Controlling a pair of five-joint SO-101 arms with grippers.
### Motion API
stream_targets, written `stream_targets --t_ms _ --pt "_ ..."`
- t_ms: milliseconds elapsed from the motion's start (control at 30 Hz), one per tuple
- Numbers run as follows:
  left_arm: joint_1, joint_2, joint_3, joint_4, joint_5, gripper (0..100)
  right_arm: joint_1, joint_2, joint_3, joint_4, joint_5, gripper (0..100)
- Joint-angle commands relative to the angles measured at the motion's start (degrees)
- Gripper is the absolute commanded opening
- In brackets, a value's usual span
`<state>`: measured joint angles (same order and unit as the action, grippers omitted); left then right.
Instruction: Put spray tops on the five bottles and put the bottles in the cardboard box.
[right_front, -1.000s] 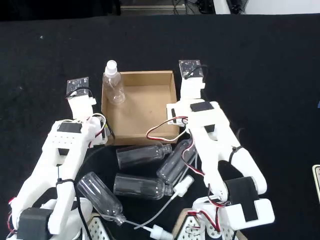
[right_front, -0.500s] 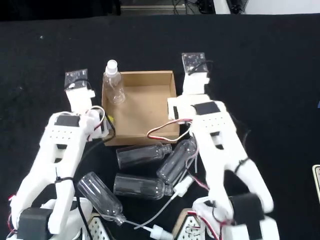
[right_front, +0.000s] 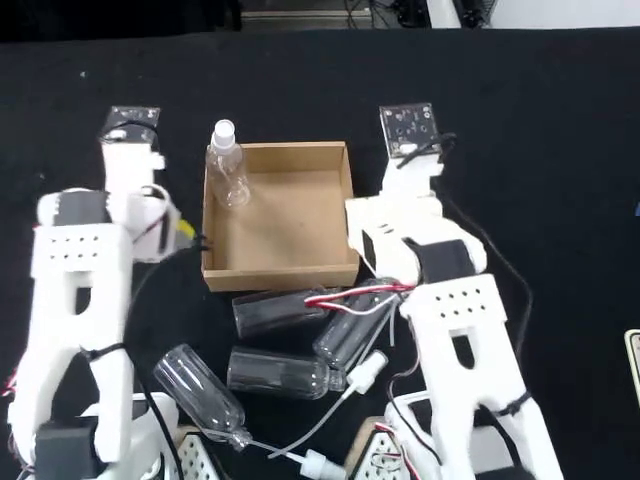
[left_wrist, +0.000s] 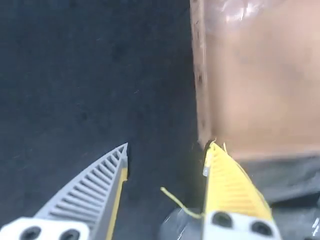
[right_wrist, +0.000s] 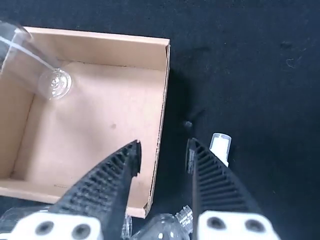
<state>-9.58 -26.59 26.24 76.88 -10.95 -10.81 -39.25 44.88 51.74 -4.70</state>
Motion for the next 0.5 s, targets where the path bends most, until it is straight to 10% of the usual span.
stream_targets --t_ms 0,467 --pt "-2.2 -2.3 -8.0 14.9 -14.3 24 -0.5 -2.8 1.3 0.4 0.5 14.5" --pt "7.0 -2.4 13.9 13.4 -19.6 23 7.6 -2.7 3.6 0.2 0.6 14.5"
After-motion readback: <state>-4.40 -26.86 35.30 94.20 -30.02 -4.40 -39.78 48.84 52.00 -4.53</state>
